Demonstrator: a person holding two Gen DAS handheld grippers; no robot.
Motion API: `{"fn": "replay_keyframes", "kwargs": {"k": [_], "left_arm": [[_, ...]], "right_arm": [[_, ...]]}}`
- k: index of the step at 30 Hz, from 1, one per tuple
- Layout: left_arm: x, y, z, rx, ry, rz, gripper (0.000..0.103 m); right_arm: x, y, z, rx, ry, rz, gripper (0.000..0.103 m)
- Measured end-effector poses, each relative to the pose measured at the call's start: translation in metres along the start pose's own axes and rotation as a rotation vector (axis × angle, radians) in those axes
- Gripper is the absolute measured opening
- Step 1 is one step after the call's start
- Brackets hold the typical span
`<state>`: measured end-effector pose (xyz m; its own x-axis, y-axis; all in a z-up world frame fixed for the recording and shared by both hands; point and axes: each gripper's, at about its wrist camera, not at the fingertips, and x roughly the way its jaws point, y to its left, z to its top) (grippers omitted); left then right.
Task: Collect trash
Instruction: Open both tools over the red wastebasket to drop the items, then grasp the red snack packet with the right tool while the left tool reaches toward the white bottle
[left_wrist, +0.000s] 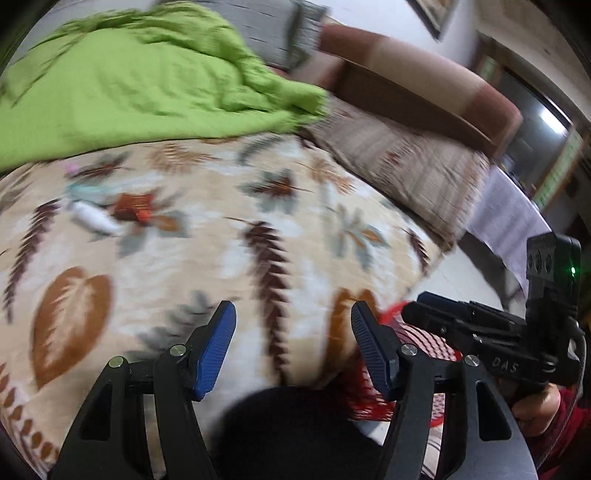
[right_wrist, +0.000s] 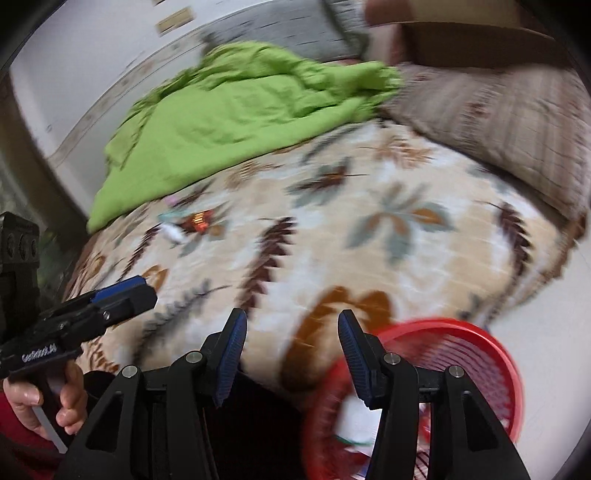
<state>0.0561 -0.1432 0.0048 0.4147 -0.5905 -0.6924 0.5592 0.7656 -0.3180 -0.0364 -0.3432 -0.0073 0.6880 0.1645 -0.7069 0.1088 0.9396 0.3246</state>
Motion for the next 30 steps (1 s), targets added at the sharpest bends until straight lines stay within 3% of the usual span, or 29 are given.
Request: {"fn": "replay_keyframes", "kwargs": {"k": [8, 13, 20, 30], "left_arm": [[-0.035, 0.093, 0.007, -0.183, -0.073, 0.154, 0.064], [-0.044, 0.141, 0.012, -0.282, -0.095, 0.222, 0.064], [-0.036, 0.184, 0.021, -0.348, -0.084, 0.269, 0.064], [-0.018, 0.214, 0.024, -0.399, -0.056, 0.266, 0.064]], "right_arm": [[0.060, 0.066, 0.034, -0.111, 0.076, 0.117, 0.056], [0.100, 0.095, 0.062, -0.155, 0.103, 0.148, 0.056], [0.168, 0.120, 0.109, -0.232, 0.141, 0.149, 0.057], [0.277, 0.163, 0.147, -0.521, 0.218, 0.121, 0.057]]}}
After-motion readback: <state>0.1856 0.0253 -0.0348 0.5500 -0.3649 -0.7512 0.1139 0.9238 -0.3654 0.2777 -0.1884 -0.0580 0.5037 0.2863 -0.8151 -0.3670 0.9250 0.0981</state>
